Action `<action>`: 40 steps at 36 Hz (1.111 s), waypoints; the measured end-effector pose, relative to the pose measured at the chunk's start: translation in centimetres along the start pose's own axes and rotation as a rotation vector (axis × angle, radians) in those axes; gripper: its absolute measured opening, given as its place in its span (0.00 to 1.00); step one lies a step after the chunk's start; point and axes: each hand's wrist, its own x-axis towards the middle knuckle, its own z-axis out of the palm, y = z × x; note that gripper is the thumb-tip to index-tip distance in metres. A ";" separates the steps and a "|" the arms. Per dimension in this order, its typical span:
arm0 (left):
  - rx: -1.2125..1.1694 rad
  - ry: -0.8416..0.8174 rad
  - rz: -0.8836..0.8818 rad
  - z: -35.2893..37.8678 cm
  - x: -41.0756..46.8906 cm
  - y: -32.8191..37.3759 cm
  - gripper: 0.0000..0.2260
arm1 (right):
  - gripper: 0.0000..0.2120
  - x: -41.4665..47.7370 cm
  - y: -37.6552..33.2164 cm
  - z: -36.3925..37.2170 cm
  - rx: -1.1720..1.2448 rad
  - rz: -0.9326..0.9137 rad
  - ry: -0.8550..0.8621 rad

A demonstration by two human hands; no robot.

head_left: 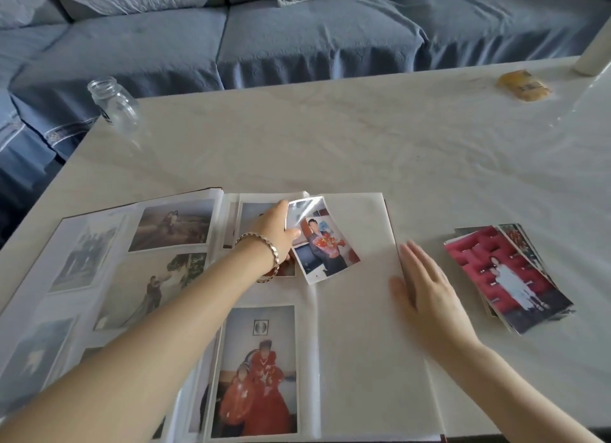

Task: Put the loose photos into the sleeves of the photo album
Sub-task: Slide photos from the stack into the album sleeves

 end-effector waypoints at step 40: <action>-0.448 0.029 -0.210 2.9 2.4 4.3 0.26 | 0.24 -0.1 0.8 1.1 0.041 0.002 0.054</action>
